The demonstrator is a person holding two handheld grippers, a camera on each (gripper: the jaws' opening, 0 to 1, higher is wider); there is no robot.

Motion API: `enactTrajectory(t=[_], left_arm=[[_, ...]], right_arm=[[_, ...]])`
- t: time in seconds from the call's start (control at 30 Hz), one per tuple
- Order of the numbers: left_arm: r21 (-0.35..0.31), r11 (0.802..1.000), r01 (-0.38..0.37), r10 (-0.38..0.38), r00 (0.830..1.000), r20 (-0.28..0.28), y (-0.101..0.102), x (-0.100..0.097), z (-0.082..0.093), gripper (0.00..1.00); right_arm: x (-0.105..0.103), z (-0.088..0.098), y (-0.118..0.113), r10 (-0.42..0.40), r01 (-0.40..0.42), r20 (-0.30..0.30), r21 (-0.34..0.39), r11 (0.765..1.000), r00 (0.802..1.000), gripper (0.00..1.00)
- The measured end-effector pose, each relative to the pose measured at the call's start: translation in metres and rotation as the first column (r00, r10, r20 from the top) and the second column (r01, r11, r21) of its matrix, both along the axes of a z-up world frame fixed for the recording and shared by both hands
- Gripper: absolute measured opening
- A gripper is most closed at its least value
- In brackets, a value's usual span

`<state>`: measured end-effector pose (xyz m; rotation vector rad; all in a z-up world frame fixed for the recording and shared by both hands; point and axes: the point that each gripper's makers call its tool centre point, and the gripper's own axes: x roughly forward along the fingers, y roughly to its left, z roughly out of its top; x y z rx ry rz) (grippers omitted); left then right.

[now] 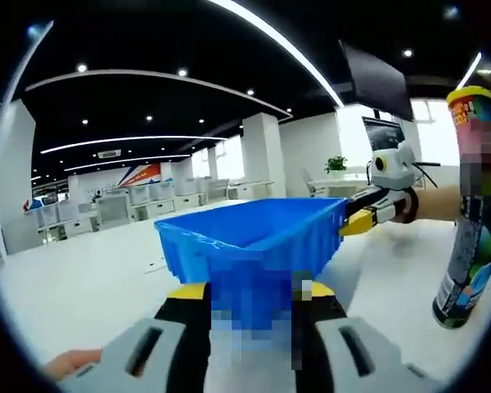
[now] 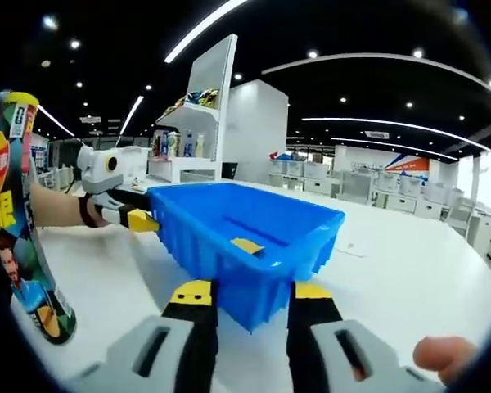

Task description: Open the lid of the chip container on the table, take out the chips, place them into the box in front of the container, and close the lid

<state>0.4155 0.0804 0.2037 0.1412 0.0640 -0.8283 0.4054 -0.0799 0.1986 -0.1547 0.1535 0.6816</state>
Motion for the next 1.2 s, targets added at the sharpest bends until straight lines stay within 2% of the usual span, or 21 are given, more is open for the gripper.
enactTrajectory(t=[0.07,0.1,0.13,0.17,0.23,0.3,0.33,0.47,0.53,0.63,0.93,0.97,1.03,1.07,1.1,1.2], left_arm=[[0.0,1.0,-0.003,0.003,1.0,-0.001,0.0,0.007,0.0,0.37],[0.0,1.0,-0.005,0.005,1.0,-0.003,0.001,0.009,0.0,0.37],[-0.012,1.0,-0.017,0.017,1.0,0.002,0.001,0.014,0.001,0.37],[0.0,1.0,-0.012,0.012,1.0,-0.01,0.0,0.017,-0.002,0.37],[0.007,1.0,-0.02,0.02,1.0,-0.014,0.001,0.027,-0.006,0.38],[0.031,0.999,-0.02,0.023,0.997,-0.08,0.002,0.03,-0.023,0.38],[0.046,0.999,-0.024,0.026,0.998,-0.049,0.001,0.034,-0.03,0.38],[0.068,0.998,-0.016,0.019,0.998,-0.052,0.002,0.037,-0.041,0.37],[0.065,0.998,-0.013,0.017,0.999,-0.051,0.002,0.041,-0.04,0.37],[0.067,0.998,-0.009,0.012,0.999,-0.049,0.004,0.047,-0.041,0.37],[0.051,0.999,-0.001,0.004,0.999,-0.041,0.005,0.048,-0.04,0.38],[0.057,0.998,0.014,-0.011,0.999,-0.046,0.007,0.048,-0.043,0.42],[0.064,0.998,-0.007,0.013,0.997,-0.081,0.018,0.051,-0.048,0.56],[0.06,0.998,-0.014,0.019,0.997,-0.081,0.022,0.047,-0.047,0.61],[0.051,0.998,-0.031,0.035,0.996,-0.083,0.03,0.044,-0.045,0.62],[0.022,0.997,-0.069,0.07,0.996,-0.048,0.043,0.032,-0.03,0.64]], right_arm=[[0.008,0.0,0.0,-0.001,0.001,0.001,-0.005,1.0,1.0,0.28],[0.011,0.0,0.0,-0.005,0.005,0.002,-0.009,1.0,1.0,0.22],[0.016,0.002,-0.004,-0.037,0.037,0.003,0.005,0.999,0.999,0.21],[0.02,0.002,-0.009,-0.024,0.025,-0.029,0.02,0.999,0.999,0.21],[0.026,0.001,-0.012,-0.023,0.024,-0.028,0.03,0.999,0.999,0.21],[0.03,-0.008,-0.012,-0.024,0.024,-0.037,0.009,1.0,0.999,0.21],[0.03,-0.01,-0.013,-0.024,0.024,-0.023,-0.007,1.0,0.999,0.21],[0.034,-0.023,-0.017,-0.024,0.023,-0.052,-0.023,0.999,0.998,0.21],[0.037,-0.021,-0.018,-0.025,0.025,-0.059,-0.002,1.0,0.998,0.21],[0.04,-0.023,-0.015,-0.031,0.031,-0.057,-0.011,0.999,0.998,0.21],[0.054,-0.028,-0.02,-0.038,0.038,-0.058,-0.007,0.999,0.998,0.24],[0.053,-0.028,-0.022,-0.048,0.049,-0.076,0.011,0.999,0.996,0.26],[0.054,-0.027,-0.031,-0.074,0.077,-0.082,0.026,0.997,0.994,0.29],[0.054,-0.025,-0.038,-0.088,0.091,-0.079,0.035,0.995,0.993,0.29],[0.053,-0.021,-0.046,-0.11,0.113,-0.057,0.059,0.992,0.992,0.29],[0.048,-0.011,-0.067,-0.146,0.15,-0.047,0.107,0.983,0.988,0.35]])
